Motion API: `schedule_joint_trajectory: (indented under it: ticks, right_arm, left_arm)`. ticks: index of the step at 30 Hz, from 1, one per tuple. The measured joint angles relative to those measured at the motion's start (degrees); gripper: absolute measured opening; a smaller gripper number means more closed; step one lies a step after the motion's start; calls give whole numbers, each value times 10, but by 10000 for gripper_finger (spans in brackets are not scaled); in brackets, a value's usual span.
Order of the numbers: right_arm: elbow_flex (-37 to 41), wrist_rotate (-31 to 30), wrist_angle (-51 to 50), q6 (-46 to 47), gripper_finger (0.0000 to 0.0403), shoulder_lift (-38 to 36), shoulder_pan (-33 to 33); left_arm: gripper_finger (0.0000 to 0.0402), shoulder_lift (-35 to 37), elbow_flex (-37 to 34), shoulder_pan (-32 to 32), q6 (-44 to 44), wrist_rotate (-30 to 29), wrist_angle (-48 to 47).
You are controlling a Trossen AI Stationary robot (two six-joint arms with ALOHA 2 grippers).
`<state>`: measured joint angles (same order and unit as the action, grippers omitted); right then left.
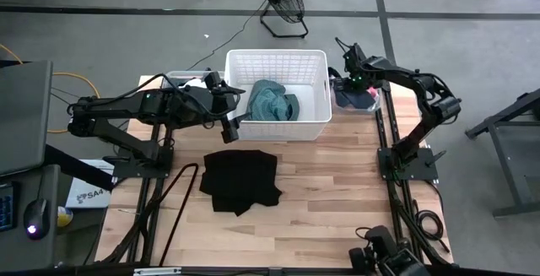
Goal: Pick & Place Cloths
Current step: Put the blue sock into the right transparent bin, then put the black shirt into the white bin
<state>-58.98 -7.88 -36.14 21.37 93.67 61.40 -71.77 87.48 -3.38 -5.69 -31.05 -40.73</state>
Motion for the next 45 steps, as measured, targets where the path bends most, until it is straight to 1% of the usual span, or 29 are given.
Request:
schedule_joint_trajectory:
  ticks: [3,7,10,17,25,30,35,41,45]
  right_arm:
    - [0,5,2,10,160,0,2]
    - [0,33,4,13,160,-4,2]
    - [0,35,5,13,160,-18,2]
    - [0,32,-6,9,160,-52,2]
    - [0,7,-48,9,160,-85,2]
    - [0,5,-77,9,160,-134,-3]
    - [0,5,-92,9,160,-208,-25]
    - [0,5,-96,9,160,-304,-85]
    - [0,3,-96,19,160,-359,-138]
  left_arm:
    - [294,0,0,0,0,0,0]
    - [294,0,0,0,0,0,0]
    - [294,0,0,0,0,-1,0]
    - [294,0,0,0,0,-2,-2]
    - [294,0,0,0,1,-2,-3]
    - [294,0,0,0,20,-2,-24]
    - [294,0,0,0,52,-2,-65]
    - [294,0,-4,0,129,3,-160]
    - [294,0,-35,0,167,38,-202]
